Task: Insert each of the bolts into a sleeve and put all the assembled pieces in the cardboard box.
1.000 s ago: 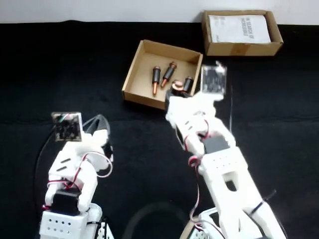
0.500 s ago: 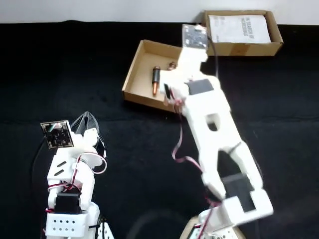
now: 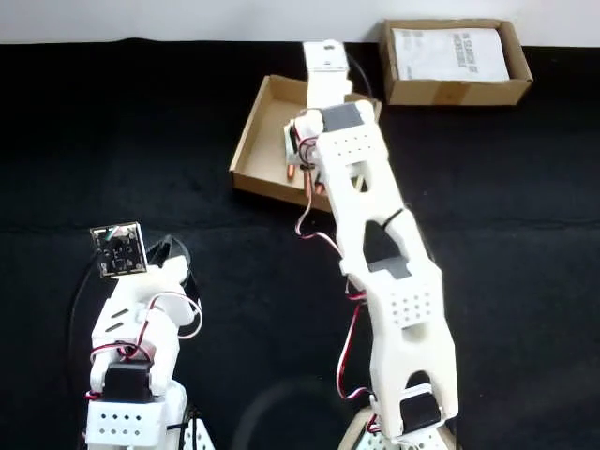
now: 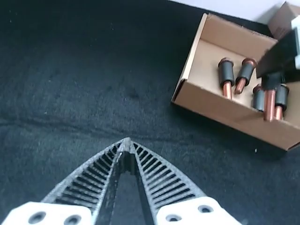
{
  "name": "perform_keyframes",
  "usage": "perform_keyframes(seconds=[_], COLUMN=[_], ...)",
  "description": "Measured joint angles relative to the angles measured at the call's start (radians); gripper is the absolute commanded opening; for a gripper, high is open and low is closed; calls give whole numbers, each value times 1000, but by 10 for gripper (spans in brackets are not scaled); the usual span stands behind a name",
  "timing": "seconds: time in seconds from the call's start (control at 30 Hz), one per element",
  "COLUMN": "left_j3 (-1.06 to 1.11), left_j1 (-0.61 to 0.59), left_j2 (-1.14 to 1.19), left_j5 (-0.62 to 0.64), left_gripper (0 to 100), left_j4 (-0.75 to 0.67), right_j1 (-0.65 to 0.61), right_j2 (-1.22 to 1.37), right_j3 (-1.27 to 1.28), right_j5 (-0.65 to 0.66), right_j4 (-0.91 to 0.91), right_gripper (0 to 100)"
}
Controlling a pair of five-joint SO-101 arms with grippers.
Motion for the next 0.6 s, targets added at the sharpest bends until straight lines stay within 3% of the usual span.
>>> perform_keyframes(seconds=[0.3, 0.6], left_j3=[0, 0], left_j1=[0, 0], left_j2=[0, 0], left_j5=[0, 0], left_gripper=[9, 9], left_j4=[20, 35], right_j1=[0, 2], right_j2=[204, 276], right_j3=[-233, -270], right_j5=[110, 118], right_j4=[5, 3], right_gripper=[6, 17])
